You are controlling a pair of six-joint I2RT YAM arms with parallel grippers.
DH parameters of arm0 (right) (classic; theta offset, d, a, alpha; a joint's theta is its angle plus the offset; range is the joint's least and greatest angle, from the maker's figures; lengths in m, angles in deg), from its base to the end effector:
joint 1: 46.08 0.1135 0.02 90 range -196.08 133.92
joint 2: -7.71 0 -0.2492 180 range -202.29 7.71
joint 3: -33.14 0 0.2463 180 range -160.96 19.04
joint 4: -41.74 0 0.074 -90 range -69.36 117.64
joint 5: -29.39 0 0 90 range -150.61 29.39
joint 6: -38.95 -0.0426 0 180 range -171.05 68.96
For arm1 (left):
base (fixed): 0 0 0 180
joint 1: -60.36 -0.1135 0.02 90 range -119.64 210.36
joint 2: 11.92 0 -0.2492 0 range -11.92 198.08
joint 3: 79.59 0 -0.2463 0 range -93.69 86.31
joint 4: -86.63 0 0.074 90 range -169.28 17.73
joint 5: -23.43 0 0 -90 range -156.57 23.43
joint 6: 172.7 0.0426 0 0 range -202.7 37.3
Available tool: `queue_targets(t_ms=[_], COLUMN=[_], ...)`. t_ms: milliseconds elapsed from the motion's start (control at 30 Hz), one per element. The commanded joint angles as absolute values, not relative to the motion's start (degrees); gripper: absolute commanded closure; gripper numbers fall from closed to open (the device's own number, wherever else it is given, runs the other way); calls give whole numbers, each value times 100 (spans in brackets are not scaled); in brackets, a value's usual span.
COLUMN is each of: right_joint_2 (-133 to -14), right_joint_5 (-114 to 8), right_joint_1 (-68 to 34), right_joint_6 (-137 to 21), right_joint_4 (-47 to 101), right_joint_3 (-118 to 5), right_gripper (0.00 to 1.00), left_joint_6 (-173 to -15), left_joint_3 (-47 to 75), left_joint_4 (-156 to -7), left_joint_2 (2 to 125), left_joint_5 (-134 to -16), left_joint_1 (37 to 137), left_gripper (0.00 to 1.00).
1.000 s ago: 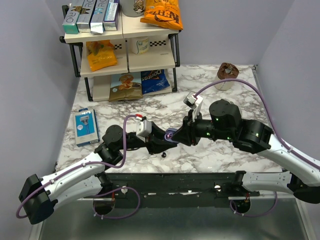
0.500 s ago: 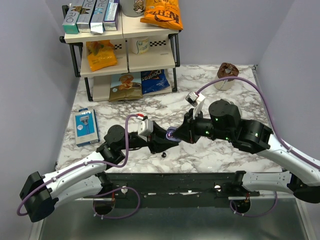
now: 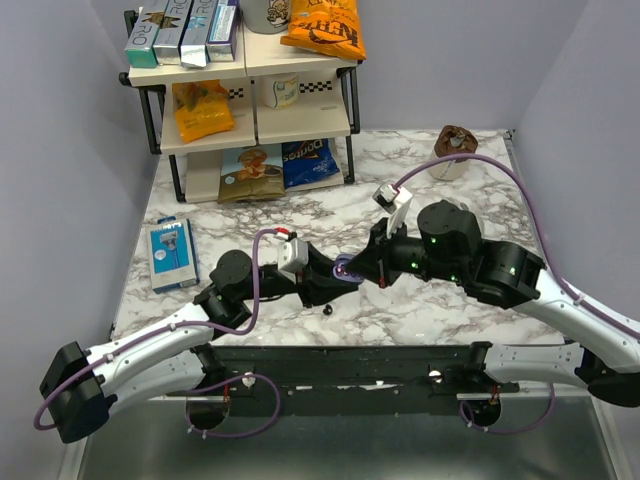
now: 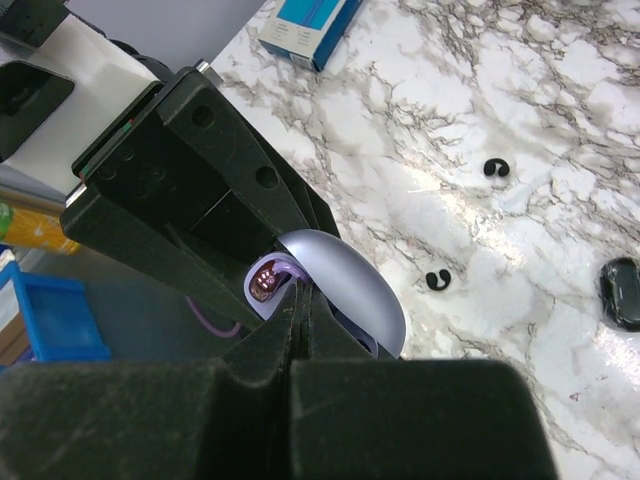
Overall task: Insert the wireless bluetooth earbuds into the charging case
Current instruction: Adjust the earbud with the charging case.
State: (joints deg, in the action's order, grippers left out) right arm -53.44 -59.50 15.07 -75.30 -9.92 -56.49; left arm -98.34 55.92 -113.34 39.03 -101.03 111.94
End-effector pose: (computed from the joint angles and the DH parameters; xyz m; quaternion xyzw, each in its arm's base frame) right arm 0.1071 0.1961 0.4033 -0.2692 0.7901 0.3793 0.3992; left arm 0.1140 -0.1825 0.3048 0.4037 0.4906 -0.5679 0.5232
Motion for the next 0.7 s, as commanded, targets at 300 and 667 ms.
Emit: queue_targets(t_ms=[300,667], right_joint_2=[-4863,-4740], right_joint_5=[-6553,-6641], right_joint_1=[1500,1527], right_joint_6=[-6933,-6678], right_joint_4=[-216,-180], right_joint_3=[-5111,-5198], right_gripper=[99,90], left_joint_6=[-9746,-9746], left_joint_3=[5432,5397], left_joint_4=[-11610,-11654], left_joint_2=[3923,3949], left_joint_5=[-10348,-10418], left_joint_1=[11415,11415], left_gripper=[100,100])
